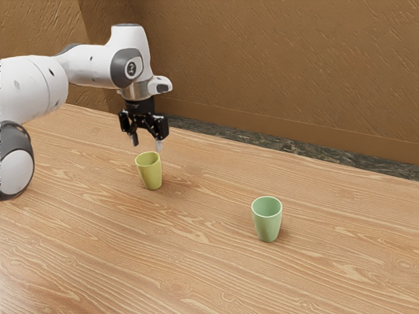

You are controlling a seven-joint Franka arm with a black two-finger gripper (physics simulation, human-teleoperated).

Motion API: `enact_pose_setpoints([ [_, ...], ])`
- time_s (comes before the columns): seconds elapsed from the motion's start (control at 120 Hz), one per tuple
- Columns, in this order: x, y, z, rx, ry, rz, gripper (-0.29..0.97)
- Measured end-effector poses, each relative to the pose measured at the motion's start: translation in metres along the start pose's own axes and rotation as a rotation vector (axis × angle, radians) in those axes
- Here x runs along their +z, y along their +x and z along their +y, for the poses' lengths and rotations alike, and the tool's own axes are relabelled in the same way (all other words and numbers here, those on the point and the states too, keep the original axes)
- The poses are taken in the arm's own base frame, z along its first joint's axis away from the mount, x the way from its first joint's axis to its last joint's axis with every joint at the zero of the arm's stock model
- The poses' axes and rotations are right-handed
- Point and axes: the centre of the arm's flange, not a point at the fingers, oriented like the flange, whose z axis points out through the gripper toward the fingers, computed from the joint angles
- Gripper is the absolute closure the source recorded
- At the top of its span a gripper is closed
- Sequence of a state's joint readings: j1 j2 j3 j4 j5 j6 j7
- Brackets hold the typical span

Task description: Place the left cup onto the right cup

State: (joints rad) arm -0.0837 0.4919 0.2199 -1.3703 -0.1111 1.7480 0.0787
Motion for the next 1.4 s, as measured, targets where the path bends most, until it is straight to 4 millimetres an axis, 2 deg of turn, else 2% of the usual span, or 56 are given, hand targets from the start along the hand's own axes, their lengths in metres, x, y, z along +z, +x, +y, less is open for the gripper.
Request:
enact_pose_setpoints([
  [0.125, 0.029, 0.012, -0.003, 0.008, -0.017, -0.007, 0.14],
  [0.442, 0.058, 0.045, -0.019, 0.041, -0.041, 0.03, 0.15],
  [0.708, 0.089, 0.055, -0.035, 0.052, -0.05, 0.015, 0.15],
  [0.917, 0.104, 0.059, -0.035, 0.067, -0.063, 0.009, 0.17],
  [1.0, 0.107, 0.059, -0.036, 0.07, -0.064, 0.008, 0.23],
  [1.267, 0.109, 0.06, -0.037, 0.074, -0.065, 0.011, 0.57],
  [1.4, 0.11, 0.06, -0.036, 0.077, -0.063, 0.011, 0.68],
])
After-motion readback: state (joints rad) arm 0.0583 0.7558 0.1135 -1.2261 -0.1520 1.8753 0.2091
